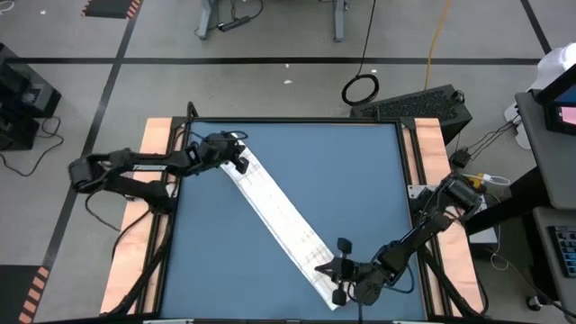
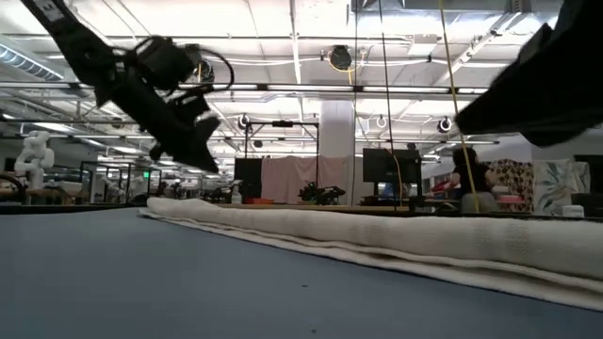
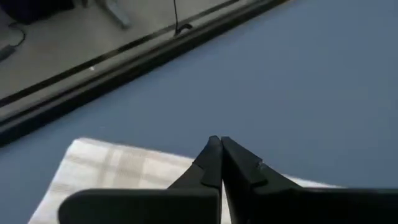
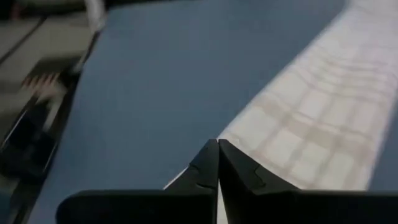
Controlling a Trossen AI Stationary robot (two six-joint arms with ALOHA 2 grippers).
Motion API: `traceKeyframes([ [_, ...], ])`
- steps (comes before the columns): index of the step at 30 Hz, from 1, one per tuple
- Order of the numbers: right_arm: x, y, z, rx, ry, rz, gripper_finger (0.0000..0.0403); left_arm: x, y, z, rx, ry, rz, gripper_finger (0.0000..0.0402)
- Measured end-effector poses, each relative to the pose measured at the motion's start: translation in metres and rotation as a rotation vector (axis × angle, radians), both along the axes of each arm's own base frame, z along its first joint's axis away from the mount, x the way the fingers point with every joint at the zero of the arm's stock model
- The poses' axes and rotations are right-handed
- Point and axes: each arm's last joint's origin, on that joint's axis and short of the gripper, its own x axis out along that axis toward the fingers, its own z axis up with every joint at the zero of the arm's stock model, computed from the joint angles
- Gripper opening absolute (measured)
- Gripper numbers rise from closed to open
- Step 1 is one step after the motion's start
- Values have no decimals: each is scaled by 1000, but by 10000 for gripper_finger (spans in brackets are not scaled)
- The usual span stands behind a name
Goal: Roll towel into tight, uniform cylinder
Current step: Roll the white towel
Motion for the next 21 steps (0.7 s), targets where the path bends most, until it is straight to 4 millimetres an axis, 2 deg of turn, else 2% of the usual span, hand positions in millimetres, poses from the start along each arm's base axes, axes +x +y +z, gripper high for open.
traceKeyframes([
  [4, 5, -14, 18, -35, 76, 135, 1, -5, -19, 16, -40, 3, 11, 6],
  [8, 7, -29, 22, -132, 165, 214, 0, -6, -42, 13, -139, 28, -34, 6],
  [12, 11, -44, 16, -178, 259, 211, 0, -7, -65, 1, -272, 110, -57, 6],
  [15, 17, -52, 9, -166, 291, 185, 0, -8, -77, -8, -277, 200, -42, 6],
  [21, 24, -59, -15, -114, 357, 96, 0, -12, -74, -34, -166, 335, 91, 6],
])
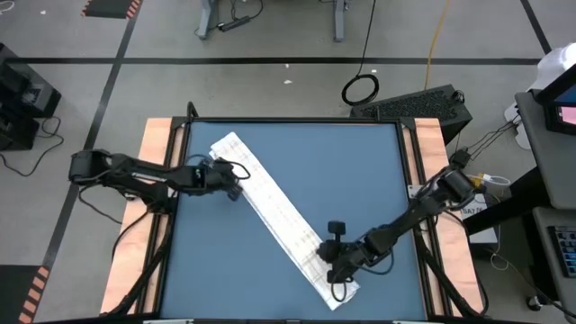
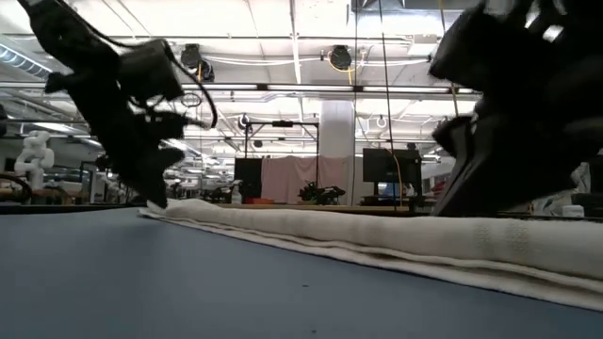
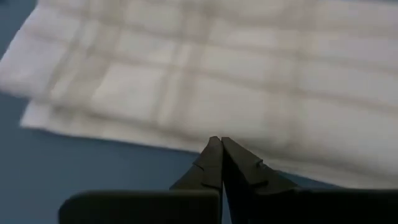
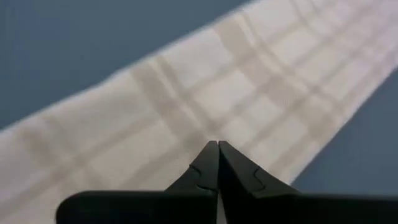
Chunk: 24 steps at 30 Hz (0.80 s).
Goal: Roll towel into tight, uniform cylinder
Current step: Roll the white towel
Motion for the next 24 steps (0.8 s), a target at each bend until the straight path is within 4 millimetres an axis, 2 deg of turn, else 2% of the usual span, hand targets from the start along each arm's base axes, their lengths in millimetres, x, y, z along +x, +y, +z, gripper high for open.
traceKeyframes([
  [5, 4, 0, -13, 62, -8, -105, 0, 1, 15, -19, 28, 89, 56, 6],
  [11, 12, 3, -16, 131, -81, -132, 0, 13, 36, -28, 101, 65, 54, 6],
  [20, 18, -3, -15, 154, -158, -230, 0, 13, 59, -25, 126, 43, 23, 6],
  [24, 20, -6, -8, 147, -197, -247, 0, 6, 56, -14, 75, 104, 46, 4],
])
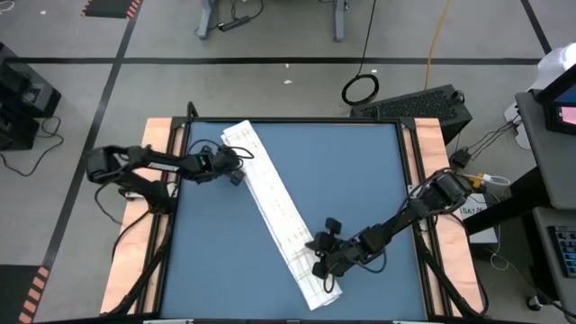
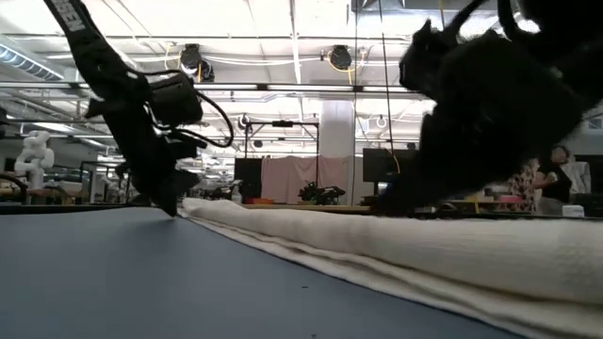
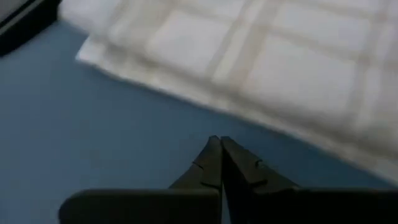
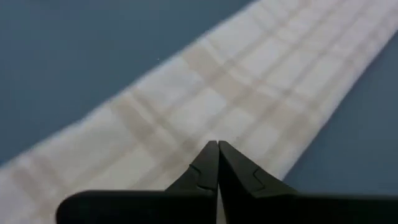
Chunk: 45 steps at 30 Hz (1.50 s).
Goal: Roll towel into tight, uniform cylinder
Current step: Roll the white towel
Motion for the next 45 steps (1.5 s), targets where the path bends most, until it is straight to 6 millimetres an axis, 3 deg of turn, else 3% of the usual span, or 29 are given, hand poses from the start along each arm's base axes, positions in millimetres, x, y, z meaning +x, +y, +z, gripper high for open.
traceKeyframes([
  [5, -2, 0, 20, -52, -33, 57, 0, -4, -17, 31, 8, -125, -6, 3],
  [10, -2, 1, 40, -116, -59, 224, 0, 3, -45, 54, -47, -319, -206, 3],
  [14, -2, 3, 38, -176, -38, 342, 0, 12, -66, 51, -62, -358, -315, 3],
  [20, 0, 4, 19, -214, 25, 386, 0, 17, -84, 21, -158, -322, -288, 2],
  [26, 5, 2, -8, -188, 79, 348, 0, 29, -81, -7, -114, -257, -253, 2],
  [33, 13, -3, -14, -139, 39, 290, 0, 35, -60, -26, -58, -201, -177, 2],
  [39, 16, -8, -13, -125, 27, 271, 0, 30, -55, -18, -123, -226, -176, 2],
  [45, 17, -9, -9, -107, 22, 286, 0, 12, -61, 11, -272, -299, -71, 2],
])
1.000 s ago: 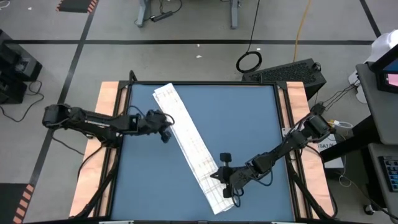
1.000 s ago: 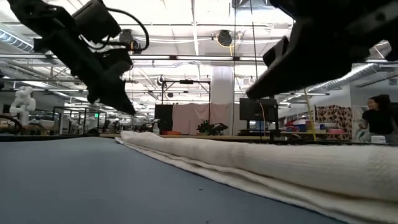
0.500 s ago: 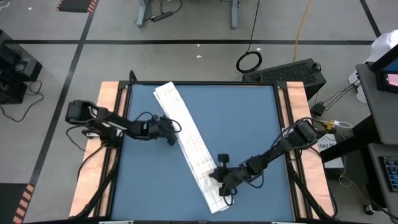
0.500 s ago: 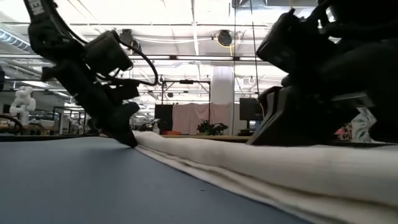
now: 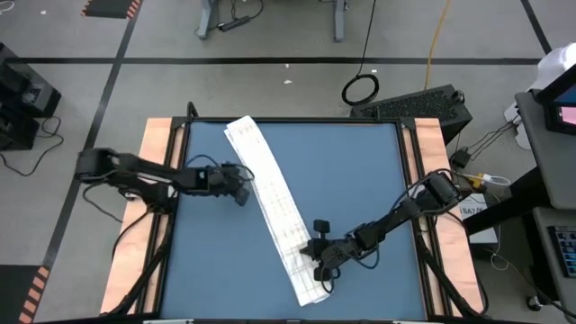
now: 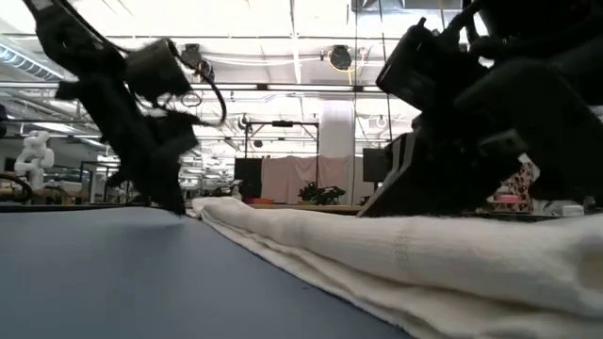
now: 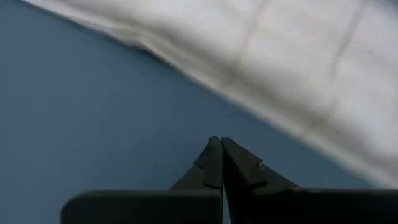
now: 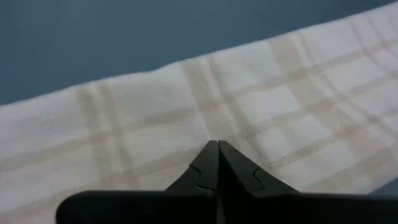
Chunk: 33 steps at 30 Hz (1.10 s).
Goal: Roll towel into tight, uniform cylinder
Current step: Roll the white towel
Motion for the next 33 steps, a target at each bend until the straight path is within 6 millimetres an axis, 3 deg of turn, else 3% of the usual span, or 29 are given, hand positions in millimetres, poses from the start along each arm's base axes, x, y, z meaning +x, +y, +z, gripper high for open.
traceKeyframes([
  [7, 1, -5, 22, -32, -50, 30, 0, -20, 17, 59, 133, -190, 157, 30],
  [10, 2, -9, 30, -53, -72, 38, 0, -31, 35, 83, 174, -250, 213, 68],
  [15, 3, -14, 37, -64, -76, 34, 0, -47, 73, 105, 225, -222, 309, 157],
  [21, -1, -14, 43, -52, -67, 29, 0, -62, 120, 87, 93, -150, 342, 237],
  [27, -3, -13, 42, -11, -35, 30, 0, -63, 155, 59, 68, -91, 407, 265],
  [33, -5, -12, 41, 37, -7, 43, 0, -55, 172, 39, 67, -93, 407, 285],
])
